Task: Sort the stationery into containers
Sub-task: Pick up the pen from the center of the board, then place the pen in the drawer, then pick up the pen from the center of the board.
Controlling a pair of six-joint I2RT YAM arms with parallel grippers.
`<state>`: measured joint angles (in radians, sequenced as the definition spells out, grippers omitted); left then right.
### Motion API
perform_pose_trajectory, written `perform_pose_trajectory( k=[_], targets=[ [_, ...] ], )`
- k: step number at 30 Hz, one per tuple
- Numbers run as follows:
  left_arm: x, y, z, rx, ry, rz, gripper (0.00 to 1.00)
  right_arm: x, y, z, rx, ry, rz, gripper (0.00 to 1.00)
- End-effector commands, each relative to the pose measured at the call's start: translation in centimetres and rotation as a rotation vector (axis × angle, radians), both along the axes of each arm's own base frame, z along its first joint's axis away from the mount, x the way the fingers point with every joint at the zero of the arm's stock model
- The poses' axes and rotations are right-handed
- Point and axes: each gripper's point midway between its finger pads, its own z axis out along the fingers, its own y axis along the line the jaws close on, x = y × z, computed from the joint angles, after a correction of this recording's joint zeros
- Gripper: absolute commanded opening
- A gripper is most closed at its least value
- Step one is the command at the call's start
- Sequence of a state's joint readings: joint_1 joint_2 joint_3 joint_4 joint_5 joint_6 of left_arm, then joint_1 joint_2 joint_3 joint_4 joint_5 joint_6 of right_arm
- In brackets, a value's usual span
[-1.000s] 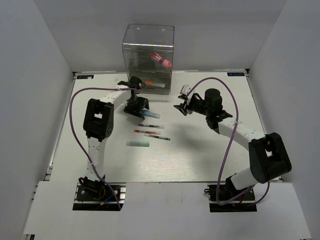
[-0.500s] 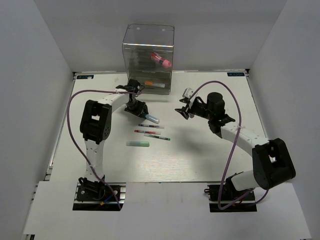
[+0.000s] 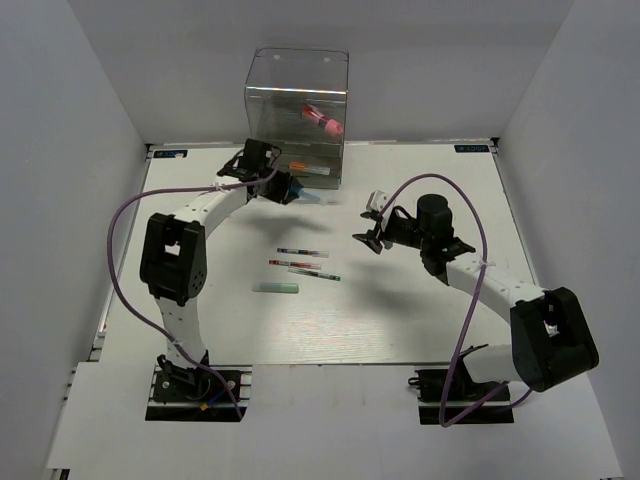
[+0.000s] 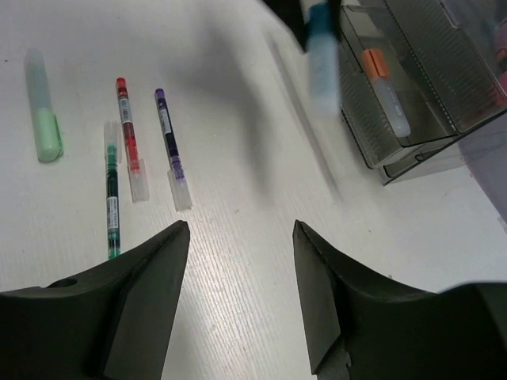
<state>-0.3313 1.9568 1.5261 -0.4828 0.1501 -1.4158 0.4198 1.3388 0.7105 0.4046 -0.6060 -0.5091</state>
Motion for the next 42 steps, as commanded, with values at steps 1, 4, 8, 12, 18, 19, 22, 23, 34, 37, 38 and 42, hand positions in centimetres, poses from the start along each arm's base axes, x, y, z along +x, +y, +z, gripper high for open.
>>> perform_pose_trajectory(
  k=[1, 4, 8, 12, 18, 19, 22, 23, 34, 37, 38, 42],
  targets=[
    [3.6, 0.3, 7.6, -0.086, -0.213, 0.103, 0.04, -1.0, 0.1, 0.9, 0.003, -0.031, 0.043, 0.61],
    [5.4, 0.4, 8.5, -0.102, -0.257, 0.148, 0.04, -1.3, -0.1, 0.6, -0.004, -0.022, 0.043, 0.59],
    [6.9, 0.5, 8.2, -0.088, -0.244, 0.187, 0.05, -1.5, -0.2, 0.7, -0.003, -0.023, 0.041, 0.59],
    [8.0, 0.9, 6.8, -0.077, -0.235, 0.235, 0.06, -1.5, -0.3, 0.6, -0.007, -0.025, 0.039, 0.59],
    [9.7, 1.0, 7.0, -0.065, -0.231, 0.280, 0.22, -1.6, -0.4, 0.2, -0.017, -0.018, 0.044, 0.61],
    [9.8, 1.2, 6.5, -0.054, -0.226, 0.288, 0.27, -1.6, -0.3, 0.3, -0.015, -0.019, 0.047, 0.61],
    [10.3, 1.0, 6.1, -0.051, -0.221, 0.288, 0.42, -1.7, -0.2, 0.3, -0.016, -0.015, 0.055, 0.62],
    [10.8, 1.0, 6.5, -0.051, -0.234, 0.295, 0.45, -1.9, -0.1, 0.2, -0.015, -0.013, 0.062, 0.62],
    [9.3, -0.2, 9.7, -0.096, -0.260, 0.200, 0.71, -4.3, 1.1, -0.8, -0.058, 0.020, 0.248, 0.82],
    [7.1, 0.2, 12.1, -0.067, -0.313, 0.131, 0.71, -6.7, 2.2, -1.3, -0.052, 0.055, 0.431, 0.82],
    [6.1, 0.3, 11.2, -0.029, -0.323, 0.075, 0.71, -7.2, 2.6, -1.5, -0.067, 0.049, 0.478, 0.82],
    [1.0, 2.4, 12.7, 0.056, -0.425, 0.004, 0.77, -8.6, 4.8, -3.3, -0.088, 0.170, 0.608, 0.77]
  ],
)
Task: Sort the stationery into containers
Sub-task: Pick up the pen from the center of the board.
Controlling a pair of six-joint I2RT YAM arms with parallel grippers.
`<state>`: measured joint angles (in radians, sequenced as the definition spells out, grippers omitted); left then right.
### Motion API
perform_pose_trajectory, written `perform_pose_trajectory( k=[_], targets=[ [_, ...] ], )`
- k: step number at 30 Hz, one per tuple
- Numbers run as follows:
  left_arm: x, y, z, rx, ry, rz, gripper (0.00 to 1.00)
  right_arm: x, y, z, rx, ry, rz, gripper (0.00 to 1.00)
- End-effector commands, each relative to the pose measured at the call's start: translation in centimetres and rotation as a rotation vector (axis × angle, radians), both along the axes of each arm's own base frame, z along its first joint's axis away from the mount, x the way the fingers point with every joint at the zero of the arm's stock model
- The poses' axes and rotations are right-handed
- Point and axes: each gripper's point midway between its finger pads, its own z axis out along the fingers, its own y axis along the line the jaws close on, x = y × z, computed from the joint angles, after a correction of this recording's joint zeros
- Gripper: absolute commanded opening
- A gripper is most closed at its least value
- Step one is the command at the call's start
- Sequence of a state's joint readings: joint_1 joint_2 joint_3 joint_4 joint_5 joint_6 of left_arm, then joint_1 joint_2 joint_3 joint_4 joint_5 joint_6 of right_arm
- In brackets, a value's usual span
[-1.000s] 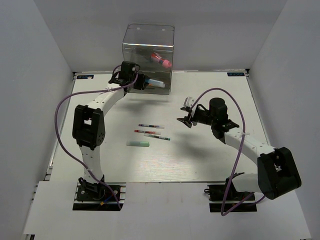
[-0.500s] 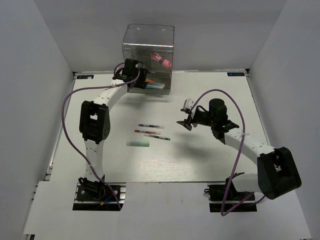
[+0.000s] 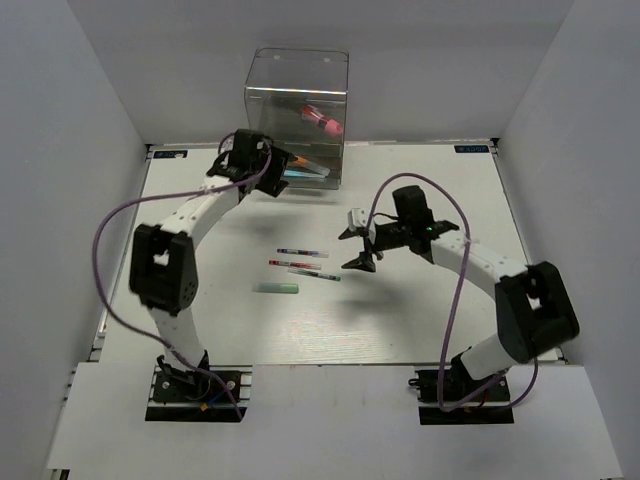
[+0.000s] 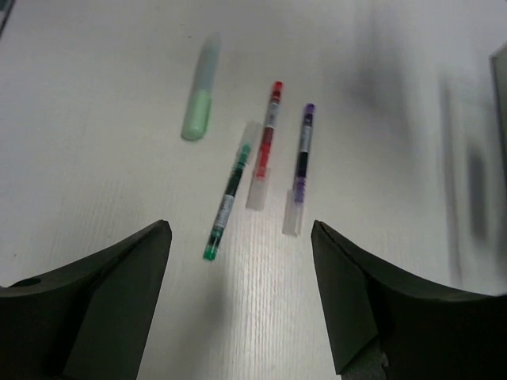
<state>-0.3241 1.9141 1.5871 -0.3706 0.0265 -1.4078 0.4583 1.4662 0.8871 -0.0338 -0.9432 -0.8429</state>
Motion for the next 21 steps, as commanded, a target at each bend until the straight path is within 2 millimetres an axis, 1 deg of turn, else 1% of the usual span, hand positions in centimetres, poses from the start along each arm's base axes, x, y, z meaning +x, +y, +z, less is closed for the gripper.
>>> perform_pose_trajectory(
  k=[1, 2, 3, 4, 5, 6, 7, 8, 9, 10, 11, 12, 13, 14, 15, 16, 18, 19, 20, 21],
  targets=[
    [-5.5, 3.1, 6.5, 0.122, -0.231, -0.077, 0.79, -2.2, 2.2, -0.6, -0.005, 0.059, 0.179, 0.76],
    [-6.8, 3.9, 6.3, 0.153, -0.250, -0.079, 0.85, -2.3, 2.5, -1.6, -0.026, 0.075, 0.192, 0.76],
    [-7.9, 5.2, 6.1, 0.219, -0.278, -0.068, 0.89, -3.7, 3.5, -2.1, -0.048, 0.092, 0.233, 0.76],
    [-10.0, 6.3, 3.1, 0.257, -0.234, -0.068, 0.92, -3.3, 4.1, -2.9, -0.073, 0.101, 0.240, 0.74],
    [-11.3, 7.1, 2.9, 0.275, -0.241, -0.056, 0.96, -4.2, 4.6, -3.4, -0.096, 0.113, 0.267, 0.74],
    [-12.9, 8.5, 5.0, 0.290, -0.304, -0.015, 0.99, -4.6, 5.5, -3.6, -0.119, 0.106, 0.283, 0.73],
    [-14.5, 9.3, 3.1, 0.312, -0.270, -0.005, 0.99, -4.4, 6.0, -4.6, -0.145, 0.131, 0.278, 0.72],
    [-15.5, 10.0, 3.0, 0.329, -0.274, 0.006, 1.00, -5.2, 6.7, -4.9, -0.158, 0.148, 0.291, 0.72],
    [-17.0, 11.2, 3.4, 0.341, -0.293, 0.039, 1.00, -5.4, 7.4, -5.3, -0.189, 0.156, 0.281, 0.70],
    [-17.7, 11.7, 3.3, 0.351, -0.293, 0.054, 1.00, -5.5, 8.2, -5.8, -0.195, 0.151, 0.285, 0.70],
    [-18.7, 12.7, 2.8, 0.378, -0.267, 0.077, 1.00, -5.5, 8.7, -6.2, -0.202, 0.154, 0.285, 0.70],
    [-19.5, 13.2, 2.3, 0.391, -0.254, 0.087, 1.00, -5.8, 9.1, -7.0, -0.240, 0.185, 0.252, 0.70],
    [-20.4, 13.8, 2.9, 0.395, -0.269, 0.105, 1.00, -5.2, 9.9, -7.0, -0.227, 0.155, 0.238, 0.70],
    [-21.3, 14.6, 2.2, 0.421, -0.238, 0.119, 1.00, -5.3, 10.3, -7.4, -0.238, 0.160, 0.230, 0.70],
    [-21.9, 15.0, 1.6, 0.432, -0.223, 0.123, 1.00, -5.2, 10.7, -8.1, -0.266, 0.175, 0.198, 0.70],
    [-22.6, 15.5, 1.9, 0.434, -0.236, 0.138, 1.00, -4.9, 11.1, -8.1, -0.262, 0.164, 0.181, 0.70],
    [-23.8, 15.9, 0.4, 0.439, -0.198, 0.135, 1.00, -4.4, 12.3, -8.6, -0.279, 0.153, 0.147, 0.70],
    [-24.2, 16.0, 0.1, 0.441, -0.194, 0.134, 1.00, -4.1, 12.7, -8.6, -0.281, 0.147, 0.134, 0.70],
    [-24.6, 16.2, 0.3, 0.421, -0.204, 0.159, 1.00, -3.7, 12.9, -9.6, -0.311, 0.138, 0.107, 0.70],
    [-25.2, 16.4, -0.7, 0.430, -0.183, 0.154, 1.00, -3.4, 13.3, -9.7, -0.307, 0.135, 0.087, 0.70]
  ],
)
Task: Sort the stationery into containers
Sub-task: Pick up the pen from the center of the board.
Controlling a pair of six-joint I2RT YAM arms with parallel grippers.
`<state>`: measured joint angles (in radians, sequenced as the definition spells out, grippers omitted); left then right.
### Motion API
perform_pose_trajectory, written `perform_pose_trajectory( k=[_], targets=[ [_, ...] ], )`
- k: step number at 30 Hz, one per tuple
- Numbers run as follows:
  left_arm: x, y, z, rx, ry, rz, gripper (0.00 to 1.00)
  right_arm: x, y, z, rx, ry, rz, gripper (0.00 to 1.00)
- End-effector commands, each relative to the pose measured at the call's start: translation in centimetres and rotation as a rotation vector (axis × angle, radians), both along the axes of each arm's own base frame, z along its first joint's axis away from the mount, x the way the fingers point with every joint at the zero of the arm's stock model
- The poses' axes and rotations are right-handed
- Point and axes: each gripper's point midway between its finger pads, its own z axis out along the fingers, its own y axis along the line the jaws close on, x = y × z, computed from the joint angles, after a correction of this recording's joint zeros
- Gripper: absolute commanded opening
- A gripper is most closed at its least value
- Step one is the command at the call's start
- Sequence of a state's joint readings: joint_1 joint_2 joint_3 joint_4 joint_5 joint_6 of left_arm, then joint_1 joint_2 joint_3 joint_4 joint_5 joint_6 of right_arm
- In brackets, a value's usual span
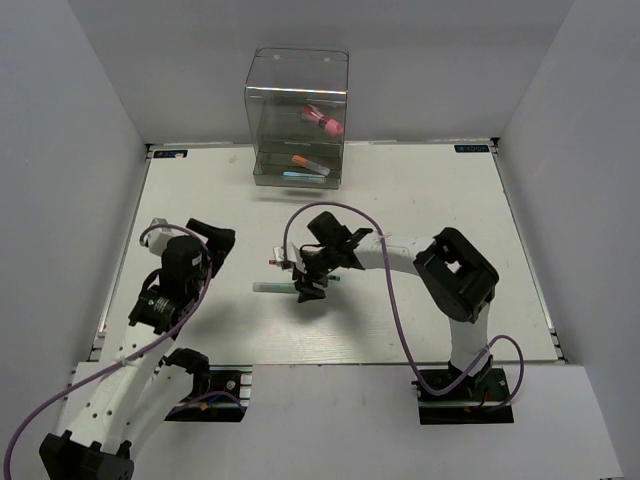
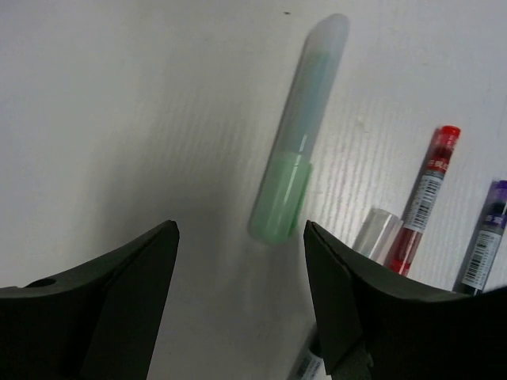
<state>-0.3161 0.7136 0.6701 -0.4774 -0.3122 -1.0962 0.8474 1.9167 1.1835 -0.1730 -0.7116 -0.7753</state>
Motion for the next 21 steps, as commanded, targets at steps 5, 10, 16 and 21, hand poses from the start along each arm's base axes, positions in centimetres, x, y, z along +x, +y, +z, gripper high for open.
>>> perform_pose_trajectory(
  k=[5, 10, 16, 21],
  targets=[
    [-2.8, 2.2, -2.9, 0.029, 0.073, 0.079, 1.00, 2.7, 3.3, -0.6, -0.021, -0.103, -0.132, 0.70],
    [-3.4, 2.5, -3.7, 0.025, 0.091, 0.096, 1.00, 1.8, 3.4, -1.6, -0.046, -0.084, -0.096, 0.58],
    [-3.1, 2.0, -4.1, -0.003, 0.073, 0.082, 1.00, 1.5, 2.9, -0.4, -0.034, -0.088, -0.086, 0.16],
    [-2.8, 1.6, -4.4, -0.020, 0.054, 0.066, 1.00, 3.9, 2.2, 3.7, 0.036, -0.179, -0.153, 0.03]
  ],
)
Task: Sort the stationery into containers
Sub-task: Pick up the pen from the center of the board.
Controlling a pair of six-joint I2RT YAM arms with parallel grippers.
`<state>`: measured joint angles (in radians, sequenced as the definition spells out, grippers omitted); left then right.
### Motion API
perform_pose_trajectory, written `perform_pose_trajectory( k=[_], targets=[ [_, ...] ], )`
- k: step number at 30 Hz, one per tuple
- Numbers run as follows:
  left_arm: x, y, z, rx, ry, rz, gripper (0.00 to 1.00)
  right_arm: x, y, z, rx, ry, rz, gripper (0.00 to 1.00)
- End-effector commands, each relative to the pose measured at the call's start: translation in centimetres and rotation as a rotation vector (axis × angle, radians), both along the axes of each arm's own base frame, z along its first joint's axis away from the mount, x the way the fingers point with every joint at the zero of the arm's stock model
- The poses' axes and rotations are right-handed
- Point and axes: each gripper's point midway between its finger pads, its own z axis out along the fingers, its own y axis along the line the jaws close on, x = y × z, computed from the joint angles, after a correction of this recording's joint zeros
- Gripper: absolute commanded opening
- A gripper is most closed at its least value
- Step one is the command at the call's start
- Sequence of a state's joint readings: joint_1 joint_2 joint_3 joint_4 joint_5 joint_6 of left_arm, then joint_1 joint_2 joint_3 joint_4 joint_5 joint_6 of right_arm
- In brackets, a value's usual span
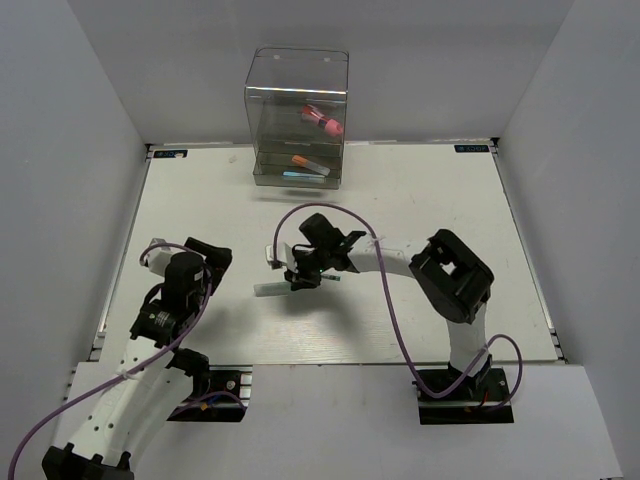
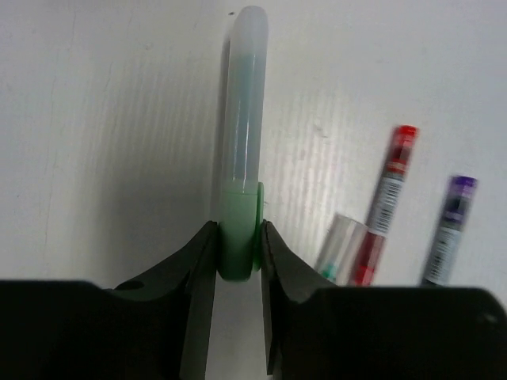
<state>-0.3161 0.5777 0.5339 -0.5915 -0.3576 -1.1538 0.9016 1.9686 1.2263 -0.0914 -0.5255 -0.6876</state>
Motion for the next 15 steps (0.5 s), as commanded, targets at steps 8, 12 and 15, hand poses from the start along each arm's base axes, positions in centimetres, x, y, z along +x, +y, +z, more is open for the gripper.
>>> perform_pose_trajectory(
  k=[8, 12, 15],
  targets=[
    [0.9, -1.0, 0.5, -0.052, -0.065, -0.031, 1.00, 10.1, -0.7, 14.0, 0.231, -0.380, -0.241, 0.00],
    [1.2, -2.0, 0.2, -0.078, -0.068, -0.071, 1.00, 16.5, -2.7, 15.5, 0.217, -0.499, -0.358, 0.00],
    [1.4, -2.7, -0.4, -0.092, -0.055, -0.098, 1.00, 20.7, -2.7, 18.0, 0.229, -0.574, -0.402, 0.00]
  ],
)
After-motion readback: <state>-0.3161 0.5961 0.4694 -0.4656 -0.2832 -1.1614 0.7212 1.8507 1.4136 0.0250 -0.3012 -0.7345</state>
